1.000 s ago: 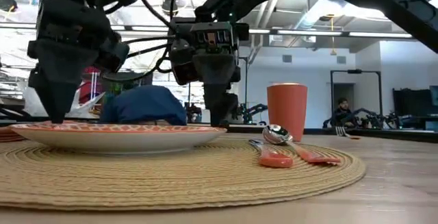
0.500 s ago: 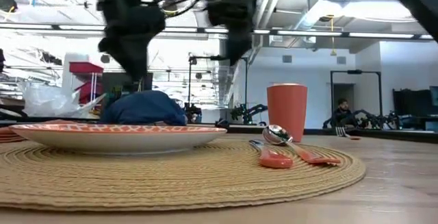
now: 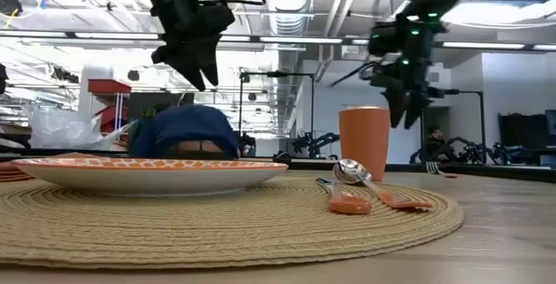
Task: Set table place
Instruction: Put the orange fork on the orange napkin
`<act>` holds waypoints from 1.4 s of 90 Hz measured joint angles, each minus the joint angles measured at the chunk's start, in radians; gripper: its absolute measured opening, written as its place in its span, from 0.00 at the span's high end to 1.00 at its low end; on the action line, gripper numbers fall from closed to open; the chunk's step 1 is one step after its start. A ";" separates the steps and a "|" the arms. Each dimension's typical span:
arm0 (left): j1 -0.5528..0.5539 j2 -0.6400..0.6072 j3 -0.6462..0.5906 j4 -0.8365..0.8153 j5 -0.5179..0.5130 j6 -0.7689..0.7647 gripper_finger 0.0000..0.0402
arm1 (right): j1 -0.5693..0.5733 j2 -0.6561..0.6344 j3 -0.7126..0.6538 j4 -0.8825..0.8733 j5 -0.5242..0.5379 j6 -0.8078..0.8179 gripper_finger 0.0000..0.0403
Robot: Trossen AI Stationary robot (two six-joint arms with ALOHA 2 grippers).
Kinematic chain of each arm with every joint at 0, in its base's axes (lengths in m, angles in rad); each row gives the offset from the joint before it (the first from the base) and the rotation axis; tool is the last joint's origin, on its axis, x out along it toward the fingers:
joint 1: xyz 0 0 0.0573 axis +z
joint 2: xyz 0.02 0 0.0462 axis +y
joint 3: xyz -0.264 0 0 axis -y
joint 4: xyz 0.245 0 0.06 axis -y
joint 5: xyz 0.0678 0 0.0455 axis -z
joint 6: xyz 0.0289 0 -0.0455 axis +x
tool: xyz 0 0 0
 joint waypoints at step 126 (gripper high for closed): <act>0.171 0.000 0.000 -0.066 0.117 0.242 0.58 | -0.183 0.169 -0.198 0.136 -0.037 0.283 0.99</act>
